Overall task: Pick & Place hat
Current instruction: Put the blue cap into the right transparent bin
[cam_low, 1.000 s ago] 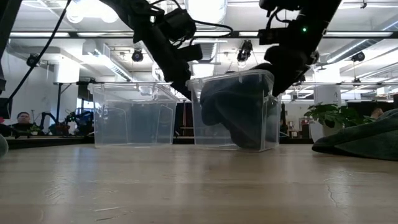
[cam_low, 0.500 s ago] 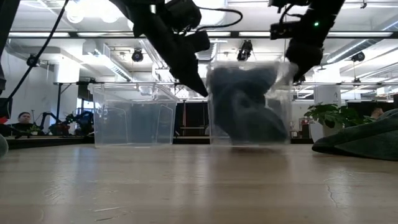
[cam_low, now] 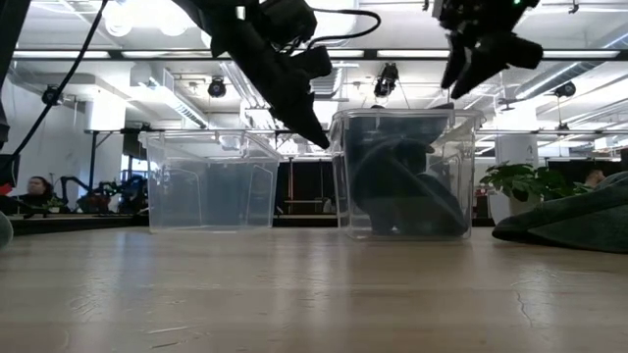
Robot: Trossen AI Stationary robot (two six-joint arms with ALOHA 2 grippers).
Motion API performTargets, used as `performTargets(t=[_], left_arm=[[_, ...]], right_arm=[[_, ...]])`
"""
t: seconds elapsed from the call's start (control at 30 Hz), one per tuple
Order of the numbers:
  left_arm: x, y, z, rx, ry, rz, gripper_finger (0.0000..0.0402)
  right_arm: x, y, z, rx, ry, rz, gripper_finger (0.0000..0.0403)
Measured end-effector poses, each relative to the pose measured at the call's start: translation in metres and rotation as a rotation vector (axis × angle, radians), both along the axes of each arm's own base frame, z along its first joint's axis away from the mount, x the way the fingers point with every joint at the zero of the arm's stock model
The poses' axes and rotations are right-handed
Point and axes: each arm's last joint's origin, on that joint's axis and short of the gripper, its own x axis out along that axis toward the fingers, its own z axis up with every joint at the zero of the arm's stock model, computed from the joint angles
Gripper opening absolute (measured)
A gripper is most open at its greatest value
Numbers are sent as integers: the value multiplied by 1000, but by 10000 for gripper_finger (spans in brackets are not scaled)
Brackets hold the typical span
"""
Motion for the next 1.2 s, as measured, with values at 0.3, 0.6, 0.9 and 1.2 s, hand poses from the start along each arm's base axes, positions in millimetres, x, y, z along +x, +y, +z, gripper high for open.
performTargets(t=[0.3,0.6,0.9,1.2], left_arm=[[1,-2,0,-16,-5,13,106],[4,-2,-1,-33,-31,29,106],[9,-2,-11,-78,-21,65,106],[11,-8,-11,-104,-35,77,106]], right_arm=[[10,3,-13,-46,251,155,195],[16,7,-10,-3,250,295,194],[28,9,-14,1,234,382,194],[43,11,-23,32,167,321,118]])
